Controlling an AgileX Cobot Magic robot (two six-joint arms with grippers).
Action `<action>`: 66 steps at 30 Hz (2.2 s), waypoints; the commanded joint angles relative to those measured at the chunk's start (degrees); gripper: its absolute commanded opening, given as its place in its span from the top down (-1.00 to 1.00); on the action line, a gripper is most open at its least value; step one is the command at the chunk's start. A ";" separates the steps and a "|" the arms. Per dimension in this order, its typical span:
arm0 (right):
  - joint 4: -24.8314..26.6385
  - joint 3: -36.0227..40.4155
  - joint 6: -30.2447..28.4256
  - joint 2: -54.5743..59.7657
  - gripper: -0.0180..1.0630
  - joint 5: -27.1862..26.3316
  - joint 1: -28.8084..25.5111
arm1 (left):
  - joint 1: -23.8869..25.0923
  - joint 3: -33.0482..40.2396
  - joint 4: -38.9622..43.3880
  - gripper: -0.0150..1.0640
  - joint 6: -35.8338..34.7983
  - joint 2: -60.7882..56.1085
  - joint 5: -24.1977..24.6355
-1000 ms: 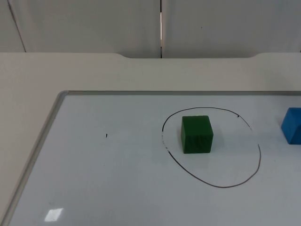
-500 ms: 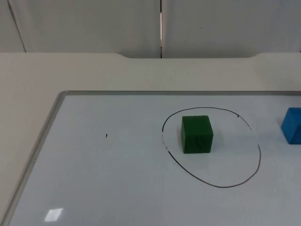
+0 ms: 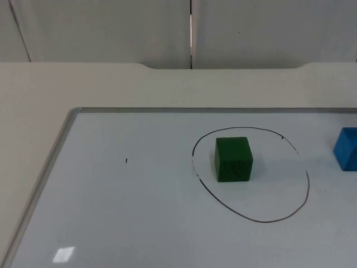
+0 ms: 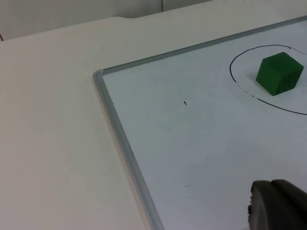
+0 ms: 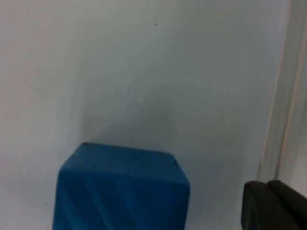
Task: Push the two cubes into the marked area.
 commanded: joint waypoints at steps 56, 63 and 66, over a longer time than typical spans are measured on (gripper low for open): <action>16.65 -2.60 -12.19 5.21 0.97 2.87 2.94 | 0.17 0.29 0.20 0.98 -0.30 -0.27 0.17; 17.51 -2.60 -11.55 5.21 0.97 1.92 4.63 | 0.17 0.29 0.20 0.98 -0.30 -0.27 0.17; 17.51 -2.60 -11.55 5.21 0.97 2.53 4.63 | 0.17 0.29 0.20 0.98 -0.30 -0.27 0.17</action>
